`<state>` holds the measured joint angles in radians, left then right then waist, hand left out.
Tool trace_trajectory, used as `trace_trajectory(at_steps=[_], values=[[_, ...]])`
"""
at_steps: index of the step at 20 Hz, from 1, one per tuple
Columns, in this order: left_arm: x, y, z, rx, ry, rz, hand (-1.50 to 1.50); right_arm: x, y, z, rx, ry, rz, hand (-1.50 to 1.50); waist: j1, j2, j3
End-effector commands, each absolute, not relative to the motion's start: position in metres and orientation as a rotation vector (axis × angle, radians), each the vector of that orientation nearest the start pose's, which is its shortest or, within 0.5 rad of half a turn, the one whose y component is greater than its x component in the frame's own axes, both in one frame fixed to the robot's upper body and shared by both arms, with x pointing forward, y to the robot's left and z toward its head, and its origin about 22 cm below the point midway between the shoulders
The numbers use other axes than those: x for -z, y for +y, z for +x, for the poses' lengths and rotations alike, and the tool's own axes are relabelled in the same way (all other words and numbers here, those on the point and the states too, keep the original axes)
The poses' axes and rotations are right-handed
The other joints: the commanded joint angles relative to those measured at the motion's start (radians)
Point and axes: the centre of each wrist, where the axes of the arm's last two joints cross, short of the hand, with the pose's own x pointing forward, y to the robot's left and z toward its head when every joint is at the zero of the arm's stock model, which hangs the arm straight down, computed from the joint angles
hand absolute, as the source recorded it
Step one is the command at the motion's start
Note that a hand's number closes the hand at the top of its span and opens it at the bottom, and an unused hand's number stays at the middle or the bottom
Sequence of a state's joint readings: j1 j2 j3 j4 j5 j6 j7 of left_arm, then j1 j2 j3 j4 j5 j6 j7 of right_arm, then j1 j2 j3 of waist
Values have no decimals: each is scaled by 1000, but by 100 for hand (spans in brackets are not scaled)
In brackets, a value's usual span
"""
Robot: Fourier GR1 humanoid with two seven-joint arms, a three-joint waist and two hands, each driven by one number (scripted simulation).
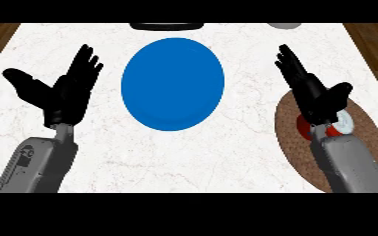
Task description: Pick the sweet potato from the placemat and place it in the plate
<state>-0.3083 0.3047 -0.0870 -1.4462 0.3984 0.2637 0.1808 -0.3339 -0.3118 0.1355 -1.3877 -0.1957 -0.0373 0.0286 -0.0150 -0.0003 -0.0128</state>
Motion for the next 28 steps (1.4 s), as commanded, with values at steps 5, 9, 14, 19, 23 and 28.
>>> trace_trajectory(at_steps=[5,9,14,19,23,28], values=[[-66,270,308,169,-1600,220,0,-49,-220,333,-431,-1700,-352,-150,28,5,12],[-65,261,308,192,-1575,175,0,-66,-297,330,-1189,-1468,-879,150,39,5,-15],[-45,246,303,221,-1565,205,0,30,-272,287,-935,-1515,-864,-150,11,4,14],[-48,249,307,200,-1556,231,0,20,-285,280,-1106,-1548,-1087,-150,-4,-1,12],[-27,271,298,218,-1540,241,0,-19,-274,277,-1121,-1629,-1199,-150,-5,-4,11],[-34,252,300,215,-1541,242,0,-54,-237,267,-1217,-1352,-1334,-150,-12,-11,8]])
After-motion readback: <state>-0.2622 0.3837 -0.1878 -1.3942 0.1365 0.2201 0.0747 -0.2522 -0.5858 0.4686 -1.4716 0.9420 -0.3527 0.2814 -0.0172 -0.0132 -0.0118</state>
